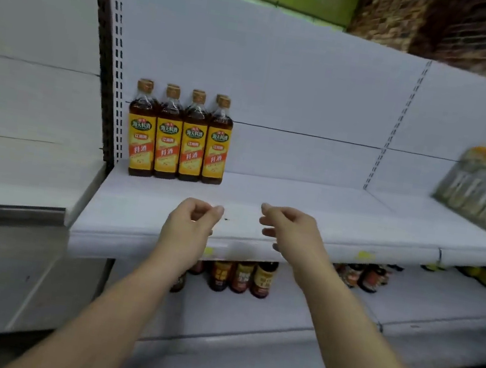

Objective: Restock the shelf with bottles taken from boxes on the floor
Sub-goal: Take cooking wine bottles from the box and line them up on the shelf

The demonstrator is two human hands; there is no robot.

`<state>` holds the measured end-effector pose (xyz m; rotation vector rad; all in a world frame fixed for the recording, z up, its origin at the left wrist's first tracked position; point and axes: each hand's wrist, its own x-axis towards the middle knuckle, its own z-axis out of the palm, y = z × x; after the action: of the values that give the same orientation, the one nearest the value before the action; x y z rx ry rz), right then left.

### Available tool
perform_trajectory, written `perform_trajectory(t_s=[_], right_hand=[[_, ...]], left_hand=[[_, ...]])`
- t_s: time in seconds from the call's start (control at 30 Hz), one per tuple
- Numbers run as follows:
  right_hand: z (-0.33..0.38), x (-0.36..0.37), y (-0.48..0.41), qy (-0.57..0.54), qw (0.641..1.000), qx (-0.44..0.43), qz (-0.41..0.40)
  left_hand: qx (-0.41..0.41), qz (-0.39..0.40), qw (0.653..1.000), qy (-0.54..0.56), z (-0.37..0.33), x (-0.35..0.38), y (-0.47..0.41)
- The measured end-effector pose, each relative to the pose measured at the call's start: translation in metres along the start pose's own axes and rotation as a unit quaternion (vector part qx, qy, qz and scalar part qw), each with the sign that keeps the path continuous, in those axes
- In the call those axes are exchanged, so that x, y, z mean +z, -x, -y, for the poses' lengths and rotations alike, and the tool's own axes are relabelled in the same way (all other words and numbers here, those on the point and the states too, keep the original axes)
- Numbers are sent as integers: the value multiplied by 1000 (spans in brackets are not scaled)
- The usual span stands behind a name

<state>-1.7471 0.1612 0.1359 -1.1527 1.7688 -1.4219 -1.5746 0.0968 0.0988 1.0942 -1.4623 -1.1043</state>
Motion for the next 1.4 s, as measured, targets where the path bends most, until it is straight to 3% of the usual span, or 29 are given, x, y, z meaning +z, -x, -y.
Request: perform_trajectory(t_s=[0.4, 0.9, 1.17, 1.4], right_hand=[[-63, -164, 15, -18, 992, 51, -110], [-169, -413, 9, -8, 988, 62, -143], [-249, -490, 19, 4, 972, 141, -188], [-342, -512, 26, 19, 942, 221, -251]], left_hand=[[-4, 113, 993, 19, -12, 177, 41], [-4, 103, 994, 37, -20, 428, 111], [-48, 194, 980, -24, 36, 523, 133], [-92, 280, 953, -63, 119, 589, 152]])
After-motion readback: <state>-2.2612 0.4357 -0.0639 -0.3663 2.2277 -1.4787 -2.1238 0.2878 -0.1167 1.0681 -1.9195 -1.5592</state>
